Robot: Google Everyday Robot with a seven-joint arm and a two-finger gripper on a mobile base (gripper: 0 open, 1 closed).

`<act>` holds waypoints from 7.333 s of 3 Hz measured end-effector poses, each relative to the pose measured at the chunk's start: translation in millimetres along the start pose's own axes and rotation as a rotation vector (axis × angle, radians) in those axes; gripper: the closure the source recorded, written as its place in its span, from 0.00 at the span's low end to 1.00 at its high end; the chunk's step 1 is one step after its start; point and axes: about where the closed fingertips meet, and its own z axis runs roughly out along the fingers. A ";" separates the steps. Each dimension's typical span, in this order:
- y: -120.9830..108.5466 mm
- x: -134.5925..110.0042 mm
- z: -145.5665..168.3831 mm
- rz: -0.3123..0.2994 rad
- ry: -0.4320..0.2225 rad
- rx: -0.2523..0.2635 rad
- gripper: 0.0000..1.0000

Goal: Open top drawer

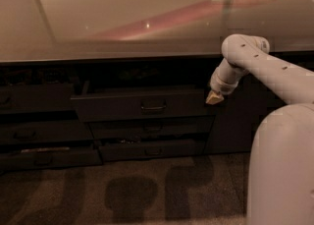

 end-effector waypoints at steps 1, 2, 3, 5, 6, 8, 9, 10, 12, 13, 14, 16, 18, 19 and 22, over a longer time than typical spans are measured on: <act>-0.1 -0.3 -1.5 0.000 0.000 0.000 1.00; 10.0 1.5 0.5 -0.009 -0.004 -0.006 1.00; 9.6 0.8 -3.1 -0.009 -0.004 -0.006 1.00; 17.3 1.6 -4.9 -0.017 -0.006 -0.009 1.00; 27.2 4.1 -2.7 -0.025 -0.008 -0.012 1.00; 34.7 5.4 -5.3 -0.030 -0.011 -0.015 1.00; 34.4 4.8 -7.7 -0.031 -0.011 -0.015 1.00; 41.8 6.3 -9.3 -0.036 -0.013 -0.018 1.00; 42.8 5.7 -10.8 -0.039 -0.015 -0.019 1.00; 46.7 6.0 -11.5 -0.045 -0.018 -0.020 1.00; 48.7 7.3 -19.7 -0.069 -0.024 0.005 1.00; 52.6 7.7 -22.0 -0.073 -0.025 0.003 1.00; 55.1 12.8 -31.9 -0.114 -0.016 0.041 1.00; 55.1 12.8 -31.9 -0.114 -0.016 0.041 0.81; 56.9 7.3 -48.1 -0.114 -0.029 0.069 0.11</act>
Offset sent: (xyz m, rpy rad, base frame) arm -0.2931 0.0032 -0.1343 0.0880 0.0797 0.2896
